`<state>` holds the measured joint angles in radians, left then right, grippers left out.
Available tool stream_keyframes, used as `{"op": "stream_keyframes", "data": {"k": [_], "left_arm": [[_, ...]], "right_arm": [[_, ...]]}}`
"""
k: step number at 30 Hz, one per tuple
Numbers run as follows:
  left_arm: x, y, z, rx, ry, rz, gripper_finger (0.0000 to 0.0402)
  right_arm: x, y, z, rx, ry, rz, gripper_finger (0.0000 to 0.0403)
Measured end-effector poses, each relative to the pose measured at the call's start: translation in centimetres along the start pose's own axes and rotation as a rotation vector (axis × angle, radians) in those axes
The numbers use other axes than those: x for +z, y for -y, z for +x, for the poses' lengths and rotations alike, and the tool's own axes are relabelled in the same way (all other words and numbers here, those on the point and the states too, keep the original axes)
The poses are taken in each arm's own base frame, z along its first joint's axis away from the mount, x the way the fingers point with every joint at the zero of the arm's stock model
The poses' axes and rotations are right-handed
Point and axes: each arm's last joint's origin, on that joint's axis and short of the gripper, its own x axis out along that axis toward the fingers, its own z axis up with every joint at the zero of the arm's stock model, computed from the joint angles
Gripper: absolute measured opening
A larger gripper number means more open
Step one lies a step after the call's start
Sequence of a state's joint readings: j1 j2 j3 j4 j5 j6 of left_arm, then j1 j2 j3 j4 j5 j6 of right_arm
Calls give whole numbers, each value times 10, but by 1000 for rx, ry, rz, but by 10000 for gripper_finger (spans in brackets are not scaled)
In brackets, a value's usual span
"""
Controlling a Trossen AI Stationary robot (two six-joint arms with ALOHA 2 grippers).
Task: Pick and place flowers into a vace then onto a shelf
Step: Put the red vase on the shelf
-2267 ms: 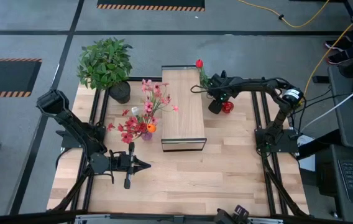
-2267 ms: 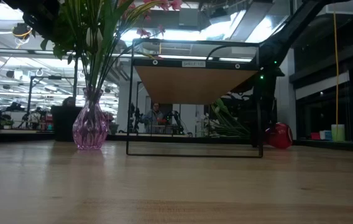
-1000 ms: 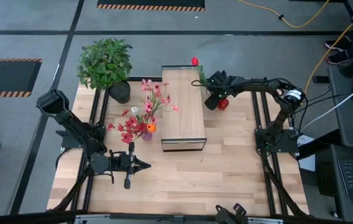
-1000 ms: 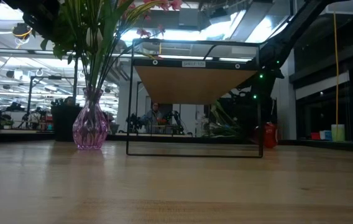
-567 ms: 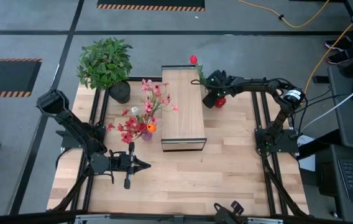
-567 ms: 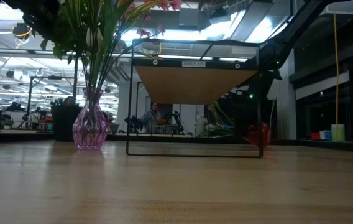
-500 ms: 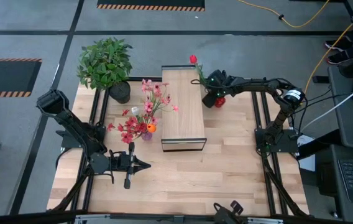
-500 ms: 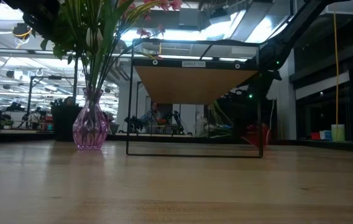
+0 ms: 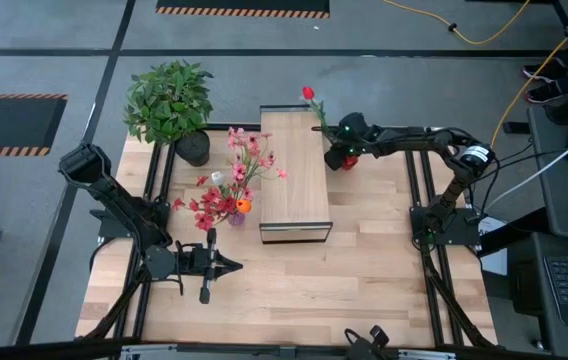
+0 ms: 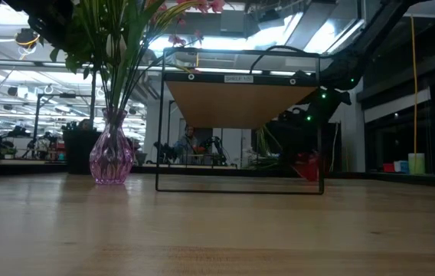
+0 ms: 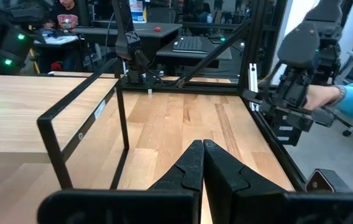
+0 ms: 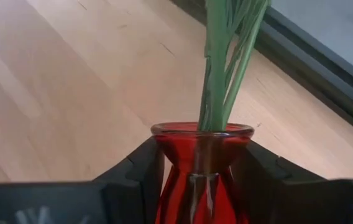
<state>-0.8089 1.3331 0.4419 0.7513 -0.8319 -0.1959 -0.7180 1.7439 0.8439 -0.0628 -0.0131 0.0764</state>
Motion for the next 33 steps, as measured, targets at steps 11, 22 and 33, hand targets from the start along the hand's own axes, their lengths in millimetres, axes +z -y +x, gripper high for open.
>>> {"op": "stream_keyframes", "data": {"k": [11, 22, 33], "left_arm": [[0, -1, 0, 16, 3, 0, 6], [0, 0, 0, 16, 3, 0, 6], [0, -1, 0, 16, 3, 0, 6]], "right_arm": [[-3, -4, 1, 22, -6, 45, 153], [-2, -10, -13, -14, 17, 27, 153], [-27, -7, -34, -17, 63, 53, 149]]}}
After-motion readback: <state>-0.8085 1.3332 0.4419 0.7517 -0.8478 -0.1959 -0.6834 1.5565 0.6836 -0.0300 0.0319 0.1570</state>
